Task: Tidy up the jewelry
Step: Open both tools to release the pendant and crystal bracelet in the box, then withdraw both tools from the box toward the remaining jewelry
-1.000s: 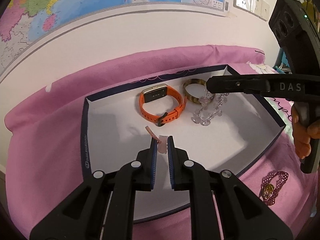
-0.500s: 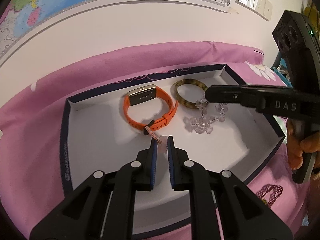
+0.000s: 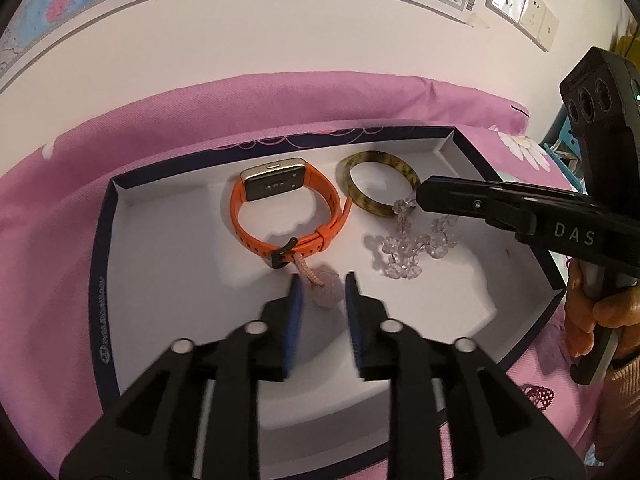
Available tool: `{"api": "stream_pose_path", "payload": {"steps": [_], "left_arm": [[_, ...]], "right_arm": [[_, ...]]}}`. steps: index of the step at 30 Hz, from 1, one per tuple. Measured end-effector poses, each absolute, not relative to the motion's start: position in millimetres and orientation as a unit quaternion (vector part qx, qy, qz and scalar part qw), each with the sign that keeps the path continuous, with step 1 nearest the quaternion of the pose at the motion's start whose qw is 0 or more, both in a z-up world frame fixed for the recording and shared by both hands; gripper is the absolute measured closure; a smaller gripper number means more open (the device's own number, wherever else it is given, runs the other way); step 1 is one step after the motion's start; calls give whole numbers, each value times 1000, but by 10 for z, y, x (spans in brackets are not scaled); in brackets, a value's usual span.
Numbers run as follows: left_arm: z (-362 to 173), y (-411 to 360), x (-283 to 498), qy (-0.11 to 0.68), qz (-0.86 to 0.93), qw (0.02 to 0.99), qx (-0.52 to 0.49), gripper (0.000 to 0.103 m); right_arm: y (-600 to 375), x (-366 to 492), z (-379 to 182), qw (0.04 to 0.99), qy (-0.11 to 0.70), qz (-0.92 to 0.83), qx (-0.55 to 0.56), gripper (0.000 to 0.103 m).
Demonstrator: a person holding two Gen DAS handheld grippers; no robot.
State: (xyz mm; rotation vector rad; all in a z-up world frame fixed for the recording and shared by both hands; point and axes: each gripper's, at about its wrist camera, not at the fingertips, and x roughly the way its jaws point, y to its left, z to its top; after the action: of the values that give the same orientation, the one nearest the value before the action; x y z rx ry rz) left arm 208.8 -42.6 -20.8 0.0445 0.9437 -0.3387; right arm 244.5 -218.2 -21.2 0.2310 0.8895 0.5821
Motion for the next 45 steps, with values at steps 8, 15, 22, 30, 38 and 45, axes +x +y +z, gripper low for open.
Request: {"api": "stream_pose_path", "payload": {"steps": [8,15,22,30,38,45], "left_arm": [[-38,-335,1923,429,-150,891,21,63],[221,-125,1570,388,-131,912,26,56],[337,97,1154,366,-123,922,24,53],[225,239,815,373,-109,921,21,50],[163,367,579,378,-94,921,24,50],[85,349,408,382,-94,918,38,48]], "right_arm": [[-2285,2374,-186,866,418,254,102,87],[-2373,2159,-11,880,393,250,89,69],[-2371,1721,182,884,370,282,53,67],[-2395,1223,26,869,391,304,15,67],[-2410,910,-258,851,429,302,-13,67],[-2389,835,-393,848,441,290,-36,68]]}}
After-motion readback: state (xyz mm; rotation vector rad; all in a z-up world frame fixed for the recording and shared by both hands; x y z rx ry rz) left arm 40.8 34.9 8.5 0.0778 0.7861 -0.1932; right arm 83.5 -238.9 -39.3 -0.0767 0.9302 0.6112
